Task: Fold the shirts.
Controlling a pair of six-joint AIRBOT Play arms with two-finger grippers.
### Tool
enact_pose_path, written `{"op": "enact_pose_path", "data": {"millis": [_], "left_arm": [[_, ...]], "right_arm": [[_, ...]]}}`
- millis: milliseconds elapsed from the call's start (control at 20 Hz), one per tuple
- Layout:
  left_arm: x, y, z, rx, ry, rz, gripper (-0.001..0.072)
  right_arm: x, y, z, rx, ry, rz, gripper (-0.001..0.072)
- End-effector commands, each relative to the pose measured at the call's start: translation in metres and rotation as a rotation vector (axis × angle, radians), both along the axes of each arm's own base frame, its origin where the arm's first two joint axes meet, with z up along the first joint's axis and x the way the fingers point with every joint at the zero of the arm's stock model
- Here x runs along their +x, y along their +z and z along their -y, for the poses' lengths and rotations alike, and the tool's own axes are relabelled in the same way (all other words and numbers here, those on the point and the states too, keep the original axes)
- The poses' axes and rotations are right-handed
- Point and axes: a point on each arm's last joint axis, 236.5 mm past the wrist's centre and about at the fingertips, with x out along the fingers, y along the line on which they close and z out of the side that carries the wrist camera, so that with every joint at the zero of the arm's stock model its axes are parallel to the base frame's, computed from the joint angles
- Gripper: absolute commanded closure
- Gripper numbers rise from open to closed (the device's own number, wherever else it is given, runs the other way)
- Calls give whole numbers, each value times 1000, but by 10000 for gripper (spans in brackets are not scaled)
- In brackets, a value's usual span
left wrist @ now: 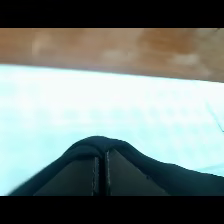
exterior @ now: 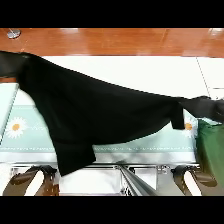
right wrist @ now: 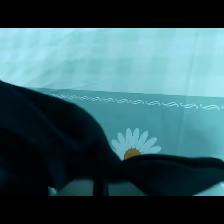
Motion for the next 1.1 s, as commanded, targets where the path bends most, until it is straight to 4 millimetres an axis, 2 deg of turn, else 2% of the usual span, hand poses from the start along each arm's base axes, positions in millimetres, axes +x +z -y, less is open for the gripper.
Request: {"op": "enact_pose_path", "data": {"millis": [0,100,250,400,500,550,600,650,700,800,900,950,1000,1050], "left_arm": [[62,-70,5,-24,101,-24,681],[95,-89,5,-24,160,-24,681],[131,-121,12,-91,204,-96,681],[146,-149,19,-174,220,-183,680],[147,-161,25,-206,213,-226,678],[143,-166,32,-208,186,-252,628],[136,-170,38,-211,150,-282,394],[130,-173,42,-216,115,-312,173],[122,-175,45,-220,72,-347,-2],[102,-176,32,-210,-19,-436,3],[76,-181,-6,-243,-46,-561,3],[63,-188,-29,-265,-21,-628,4],[46,-197,-55,-274,11,-695,4],[28,-208,-76,-275,52,-757,5]], "right_arm": [[62,-61,6,88,-58,-25,681],[105,-85,9,140,-78,-51,681],[169,-119,13,230,-115,-101,681],[232,-144,19,322,-164,-152,681],[259,-156,18,408,-200,-214,680],[268,-158,15,465,-220,-240,676],[276,-157,13,510,-223,-250,468],[282,-155,13,532,-219,-247,124],[285,-147,15,548,-202,-239,85],[276,-117,16,589,-119,-229,85],[251,-91,29,571,-21,-219,85],[235,-86,43,514,4,-225,84],[215,-92,61,396,17,-248,83],[194,-107,87,240,-9,-288,82]]}}
